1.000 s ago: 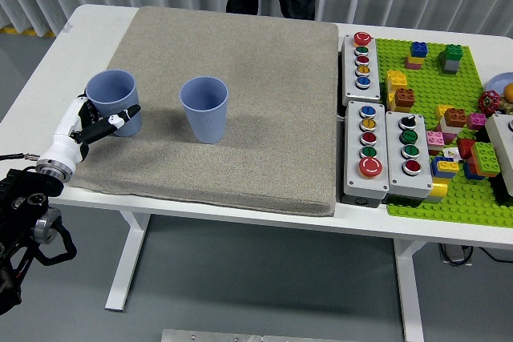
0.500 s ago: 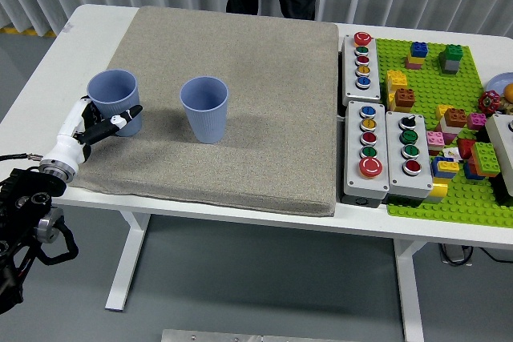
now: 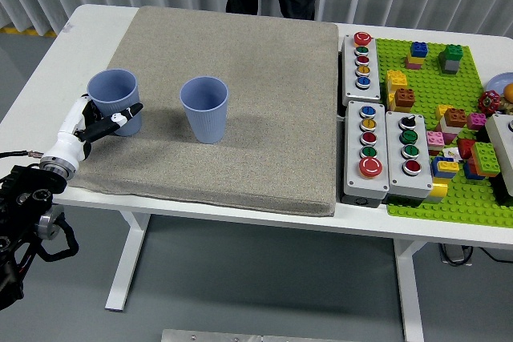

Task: Pick cup pour cup place

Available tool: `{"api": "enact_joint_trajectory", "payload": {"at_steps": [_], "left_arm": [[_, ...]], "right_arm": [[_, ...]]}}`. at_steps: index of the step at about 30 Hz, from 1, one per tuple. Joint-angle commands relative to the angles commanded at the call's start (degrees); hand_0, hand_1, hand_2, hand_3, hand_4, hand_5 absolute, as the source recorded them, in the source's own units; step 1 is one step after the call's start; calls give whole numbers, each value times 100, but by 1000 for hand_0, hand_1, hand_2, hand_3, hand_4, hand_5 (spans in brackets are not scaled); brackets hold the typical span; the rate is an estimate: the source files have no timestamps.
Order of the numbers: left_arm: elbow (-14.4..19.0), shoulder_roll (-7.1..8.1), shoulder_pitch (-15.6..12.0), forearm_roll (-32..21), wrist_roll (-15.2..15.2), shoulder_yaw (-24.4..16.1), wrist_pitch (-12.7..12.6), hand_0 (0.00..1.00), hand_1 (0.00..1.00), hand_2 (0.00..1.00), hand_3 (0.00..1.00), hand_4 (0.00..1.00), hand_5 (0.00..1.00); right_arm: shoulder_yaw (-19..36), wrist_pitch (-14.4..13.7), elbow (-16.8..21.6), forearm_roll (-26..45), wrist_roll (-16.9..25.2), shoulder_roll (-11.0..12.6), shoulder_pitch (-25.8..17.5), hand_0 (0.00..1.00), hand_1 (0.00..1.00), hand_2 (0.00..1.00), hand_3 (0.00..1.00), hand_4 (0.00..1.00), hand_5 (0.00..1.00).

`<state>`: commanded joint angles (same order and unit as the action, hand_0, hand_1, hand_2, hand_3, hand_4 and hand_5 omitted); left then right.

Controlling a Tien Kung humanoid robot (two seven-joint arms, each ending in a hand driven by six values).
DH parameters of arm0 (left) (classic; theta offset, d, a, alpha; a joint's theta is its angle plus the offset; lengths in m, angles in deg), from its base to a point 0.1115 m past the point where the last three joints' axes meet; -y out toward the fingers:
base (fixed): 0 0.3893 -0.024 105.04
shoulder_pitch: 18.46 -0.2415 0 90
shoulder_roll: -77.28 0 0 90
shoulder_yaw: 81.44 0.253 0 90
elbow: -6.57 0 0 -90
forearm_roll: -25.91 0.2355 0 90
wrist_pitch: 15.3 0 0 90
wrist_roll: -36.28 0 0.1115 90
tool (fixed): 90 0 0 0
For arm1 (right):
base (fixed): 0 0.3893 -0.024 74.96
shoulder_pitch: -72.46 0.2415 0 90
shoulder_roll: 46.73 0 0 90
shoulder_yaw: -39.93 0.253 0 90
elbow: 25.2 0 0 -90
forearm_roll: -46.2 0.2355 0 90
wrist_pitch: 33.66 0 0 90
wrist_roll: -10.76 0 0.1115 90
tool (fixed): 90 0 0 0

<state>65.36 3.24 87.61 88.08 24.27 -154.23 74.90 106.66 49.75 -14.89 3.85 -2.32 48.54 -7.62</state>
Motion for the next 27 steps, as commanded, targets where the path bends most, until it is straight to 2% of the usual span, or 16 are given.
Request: {"api": "enact_joint_trajectory", "payload": {"at_steps": [18,27], "left_arm": [[-155,-11,89,5,-5,70,-120,903,881,998,998,980,343],[-203,-45,125,129,24,120,-156,869,839,982,998,978,335]], "right_arm": [[4,6,0,-24,-4,0,-23,723,691,736,704,325,297],[22,16,0,-73,-15,-1,-42,724,691,737,704,325,296]]}}
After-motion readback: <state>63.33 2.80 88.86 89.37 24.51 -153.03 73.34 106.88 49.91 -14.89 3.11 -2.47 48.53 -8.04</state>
